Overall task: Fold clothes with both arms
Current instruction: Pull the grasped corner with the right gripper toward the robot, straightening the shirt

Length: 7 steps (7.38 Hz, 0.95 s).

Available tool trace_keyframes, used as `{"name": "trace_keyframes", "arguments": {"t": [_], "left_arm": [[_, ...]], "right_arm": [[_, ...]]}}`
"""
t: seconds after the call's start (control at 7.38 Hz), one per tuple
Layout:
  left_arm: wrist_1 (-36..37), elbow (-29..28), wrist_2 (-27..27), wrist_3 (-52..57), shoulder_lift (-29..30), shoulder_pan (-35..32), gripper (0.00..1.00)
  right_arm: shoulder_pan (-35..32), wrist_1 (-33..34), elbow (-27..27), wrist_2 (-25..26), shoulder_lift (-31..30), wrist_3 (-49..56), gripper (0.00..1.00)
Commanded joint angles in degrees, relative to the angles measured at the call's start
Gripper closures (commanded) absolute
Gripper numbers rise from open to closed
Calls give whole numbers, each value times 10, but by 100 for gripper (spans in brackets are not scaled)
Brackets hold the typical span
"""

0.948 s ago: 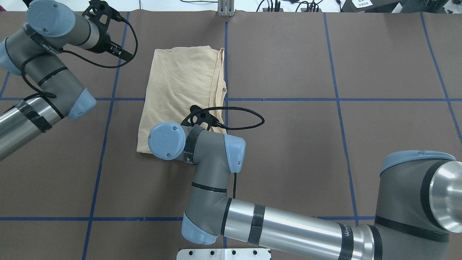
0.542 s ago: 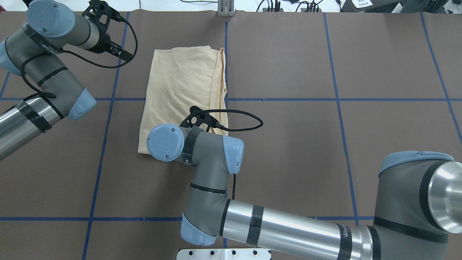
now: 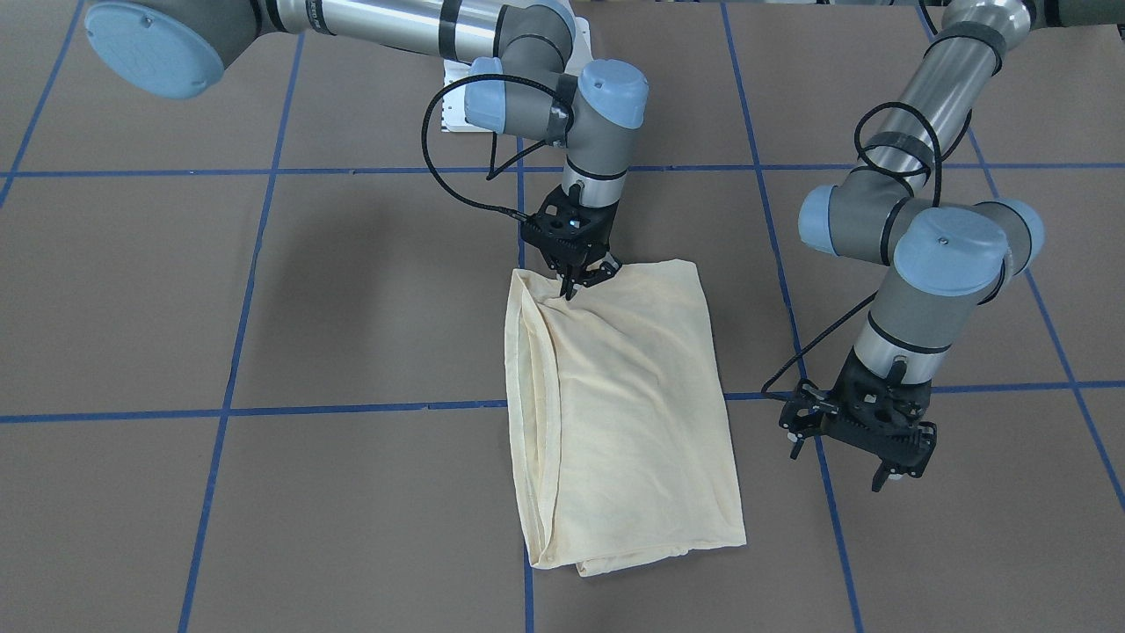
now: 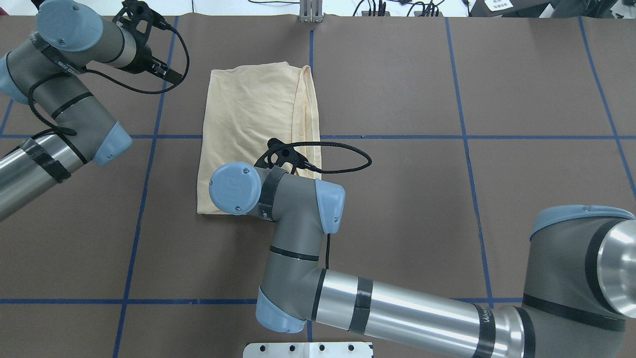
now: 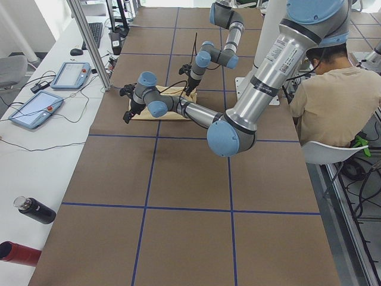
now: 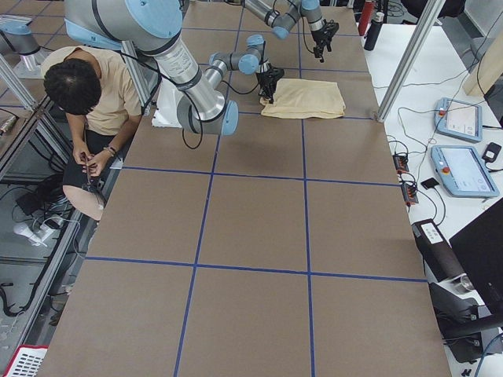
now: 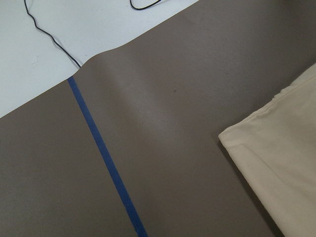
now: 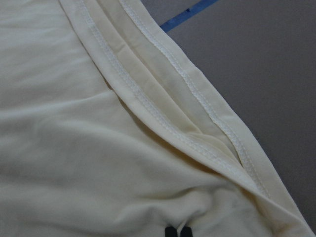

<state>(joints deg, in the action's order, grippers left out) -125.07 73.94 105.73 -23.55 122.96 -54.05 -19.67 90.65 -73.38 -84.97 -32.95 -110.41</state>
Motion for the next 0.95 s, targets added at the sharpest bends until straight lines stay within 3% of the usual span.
{"name": "trace_keyframes", "arguments": {"t": [0.0,0.41,0.81], "left_arm": [[0,1,0,-1,0,0,0],[1,15,0,-24,-7,3,0],[1,16,0,-24,-7,3,0]], "right_arm": [[-3,2,-101,-1,-96,8,100],[10,55,-257,3,-198,16,100],[65,108,-309,33,-195,-9,100]]}}
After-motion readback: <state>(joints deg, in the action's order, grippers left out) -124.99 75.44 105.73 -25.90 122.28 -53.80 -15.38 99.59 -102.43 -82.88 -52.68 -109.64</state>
